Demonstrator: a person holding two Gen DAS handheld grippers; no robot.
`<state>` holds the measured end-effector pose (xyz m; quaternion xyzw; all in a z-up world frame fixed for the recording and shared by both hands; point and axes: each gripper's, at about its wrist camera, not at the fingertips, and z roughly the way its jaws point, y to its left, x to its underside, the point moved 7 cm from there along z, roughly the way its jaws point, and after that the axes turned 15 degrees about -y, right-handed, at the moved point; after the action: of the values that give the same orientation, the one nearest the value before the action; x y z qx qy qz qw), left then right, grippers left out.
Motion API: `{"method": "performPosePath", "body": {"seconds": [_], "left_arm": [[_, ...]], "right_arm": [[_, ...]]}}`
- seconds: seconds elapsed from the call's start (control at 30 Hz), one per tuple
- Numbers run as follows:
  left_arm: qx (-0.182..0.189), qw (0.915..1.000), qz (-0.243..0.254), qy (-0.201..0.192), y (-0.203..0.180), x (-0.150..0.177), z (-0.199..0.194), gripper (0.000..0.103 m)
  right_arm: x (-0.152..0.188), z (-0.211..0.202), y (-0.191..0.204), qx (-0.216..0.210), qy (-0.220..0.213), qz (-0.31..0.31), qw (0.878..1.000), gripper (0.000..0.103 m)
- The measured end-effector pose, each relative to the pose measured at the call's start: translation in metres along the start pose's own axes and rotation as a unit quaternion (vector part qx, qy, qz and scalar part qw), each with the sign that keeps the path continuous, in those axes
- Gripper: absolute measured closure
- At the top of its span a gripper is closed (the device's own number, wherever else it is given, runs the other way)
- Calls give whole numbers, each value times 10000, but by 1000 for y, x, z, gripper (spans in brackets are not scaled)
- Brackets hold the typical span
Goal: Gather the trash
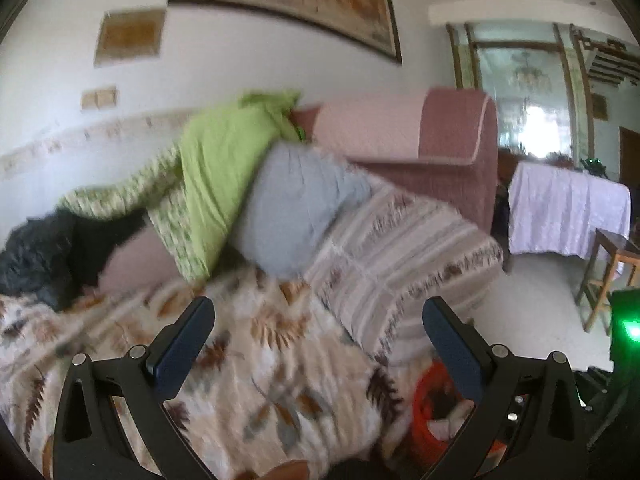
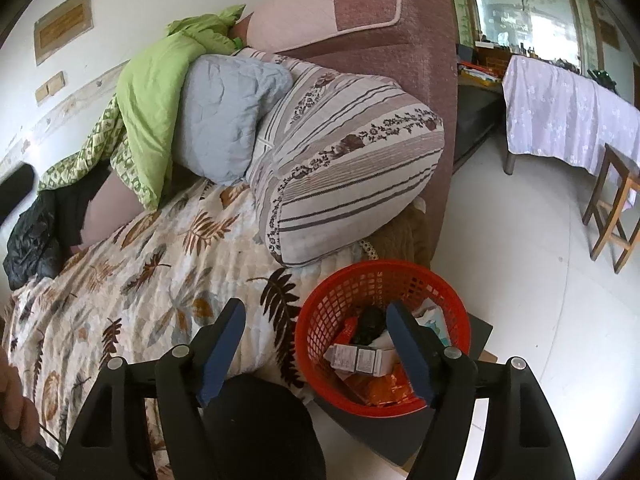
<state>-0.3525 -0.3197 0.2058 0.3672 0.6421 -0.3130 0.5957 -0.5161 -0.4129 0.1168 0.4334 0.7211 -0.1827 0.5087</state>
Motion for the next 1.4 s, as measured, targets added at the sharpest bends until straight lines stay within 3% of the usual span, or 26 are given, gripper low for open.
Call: {"method": "performPosePath", "body": {"seconds": [0.2, 0.33, 0.7, 1.4], "left_arm": [[52, 9947, -21, 1025, -7, 45, 25, 0], [106, 9911, 55, 1326, -17, 66, 27, 0], [307, 9852, 376, 1644, -38, 87, 28, 0], [501, 9741, 268, 2191, -48, 115, 37, 0]], "right_arm": [[6, -1, -6, 169, -35, -212, 9996, 25], [9, 0, -12, 251, -53, -275, 9993, 25], [7, 1, -26, 503, -157, -388, 9979, 23], [20, 16, -40, 502, 91, -166, 9986, 22]]}}
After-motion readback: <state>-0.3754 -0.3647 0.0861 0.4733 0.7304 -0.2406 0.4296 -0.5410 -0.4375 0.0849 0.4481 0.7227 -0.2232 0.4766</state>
